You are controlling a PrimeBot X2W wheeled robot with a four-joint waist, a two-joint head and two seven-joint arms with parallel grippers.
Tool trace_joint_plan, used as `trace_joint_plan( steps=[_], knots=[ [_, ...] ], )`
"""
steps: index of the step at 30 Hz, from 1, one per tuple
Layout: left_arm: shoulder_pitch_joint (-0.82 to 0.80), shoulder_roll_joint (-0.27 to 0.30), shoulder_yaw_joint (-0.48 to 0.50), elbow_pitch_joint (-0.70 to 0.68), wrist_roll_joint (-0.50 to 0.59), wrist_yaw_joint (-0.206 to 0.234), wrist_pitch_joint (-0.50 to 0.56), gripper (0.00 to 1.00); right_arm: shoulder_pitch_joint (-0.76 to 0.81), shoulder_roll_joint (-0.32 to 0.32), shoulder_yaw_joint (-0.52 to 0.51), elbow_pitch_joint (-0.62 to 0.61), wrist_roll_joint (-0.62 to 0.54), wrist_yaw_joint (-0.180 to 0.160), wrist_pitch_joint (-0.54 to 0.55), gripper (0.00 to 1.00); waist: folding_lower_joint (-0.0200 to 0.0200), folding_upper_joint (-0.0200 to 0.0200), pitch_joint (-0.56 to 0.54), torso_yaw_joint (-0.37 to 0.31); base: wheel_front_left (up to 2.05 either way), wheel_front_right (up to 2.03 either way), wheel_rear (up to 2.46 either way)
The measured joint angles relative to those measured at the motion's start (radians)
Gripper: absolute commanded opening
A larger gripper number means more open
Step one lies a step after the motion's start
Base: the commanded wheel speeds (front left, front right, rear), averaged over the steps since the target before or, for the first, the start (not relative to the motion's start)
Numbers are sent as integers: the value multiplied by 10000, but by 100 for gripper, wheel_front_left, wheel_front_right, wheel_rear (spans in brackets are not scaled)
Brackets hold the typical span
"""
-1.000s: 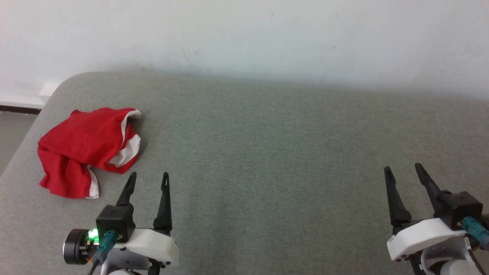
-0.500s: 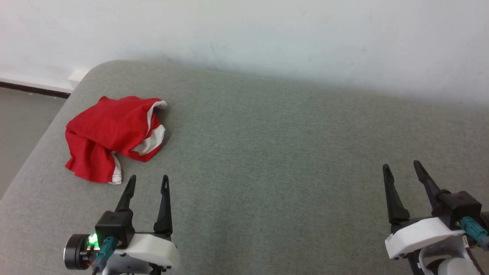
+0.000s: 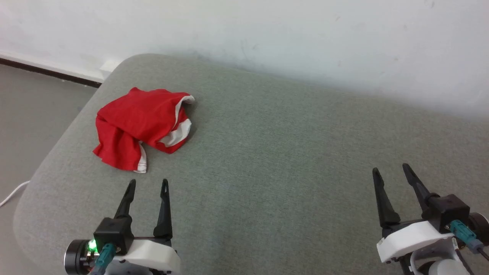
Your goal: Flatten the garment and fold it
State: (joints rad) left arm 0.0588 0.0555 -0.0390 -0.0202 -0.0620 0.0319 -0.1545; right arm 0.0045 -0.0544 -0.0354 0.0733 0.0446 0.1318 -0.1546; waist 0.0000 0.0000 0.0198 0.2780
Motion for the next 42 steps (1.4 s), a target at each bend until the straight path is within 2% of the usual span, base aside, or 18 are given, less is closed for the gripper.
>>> trace_joint_plan(
  steps=[26,42],
  knots=[
    [439,-2,104,-35,-351,221,-548,100,-5,4,418,424,161,0,-529,100,0,0,-129,1615,0,0,0],
    [488,-2,146,-50,-531,247,-886,100,-53,8,537,704,182,0,-871,100,0,0,-148,2255,0,0,0]
  ],
)
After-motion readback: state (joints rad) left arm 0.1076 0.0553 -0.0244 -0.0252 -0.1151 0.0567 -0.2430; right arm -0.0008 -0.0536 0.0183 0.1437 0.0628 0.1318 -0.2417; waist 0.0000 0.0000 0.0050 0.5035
